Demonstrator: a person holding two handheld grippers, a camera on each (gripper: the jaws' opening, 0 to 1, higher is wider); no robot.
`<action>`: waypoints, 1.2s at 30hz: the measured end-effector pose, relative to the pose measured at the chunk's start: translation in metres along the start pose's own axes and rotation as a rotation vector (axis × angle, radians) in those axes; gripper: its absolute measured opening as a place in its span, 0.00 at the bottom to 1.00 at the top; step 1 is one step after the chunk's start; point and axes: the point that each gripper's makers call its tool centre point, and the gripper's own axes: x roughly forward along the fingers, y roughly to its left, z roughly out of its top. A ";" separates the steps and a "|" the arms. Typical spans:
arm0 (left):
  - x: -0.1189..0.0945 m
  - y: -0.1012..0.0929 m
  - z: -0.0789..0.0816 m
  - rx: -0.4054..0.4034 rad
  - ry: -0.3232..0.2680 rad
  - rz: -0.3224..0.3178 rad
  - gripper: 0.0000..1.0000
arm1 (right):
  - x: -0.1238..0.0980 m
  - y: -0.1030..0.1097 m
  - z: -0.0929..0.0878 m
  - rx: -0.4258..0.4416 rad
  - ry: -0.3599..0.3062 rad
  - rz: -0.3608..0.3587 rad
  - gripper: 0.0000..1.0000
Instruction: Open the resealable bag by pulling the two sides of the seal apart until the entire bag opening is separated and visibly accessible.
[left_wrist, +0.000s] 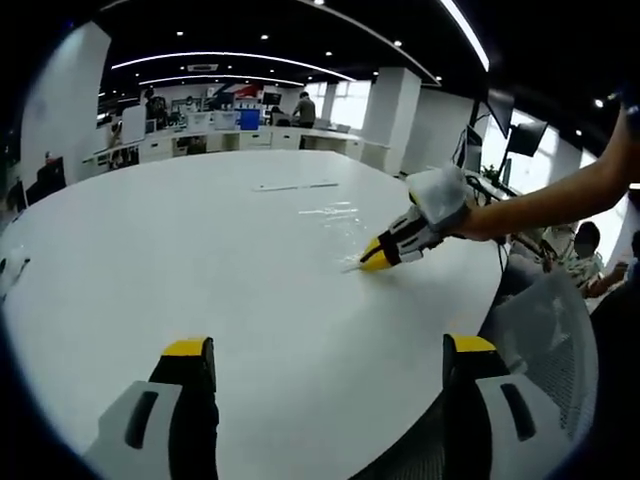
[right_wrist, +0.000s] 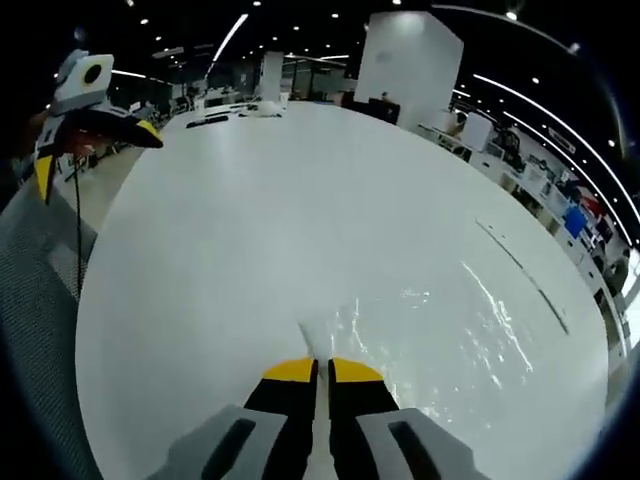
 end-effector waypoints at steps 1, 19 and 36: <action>0.000 0.000 0.000 0.001 -0.001 -0.002 0.92 | -0.001 0.000 0.001 0.009 -0.004 0.002 0.00; 0.000 -0.006 0.001 0.023 -0.001 -0.025 0.90 | -0.017 0.022 0.013 0.084 -0.080 0.031 0.00; 0.005 -0.013 0.006 0.088 0.010 -0.063 0.88 | -0.043 0.060 0.021 0.142 -0.146 0.097 0.00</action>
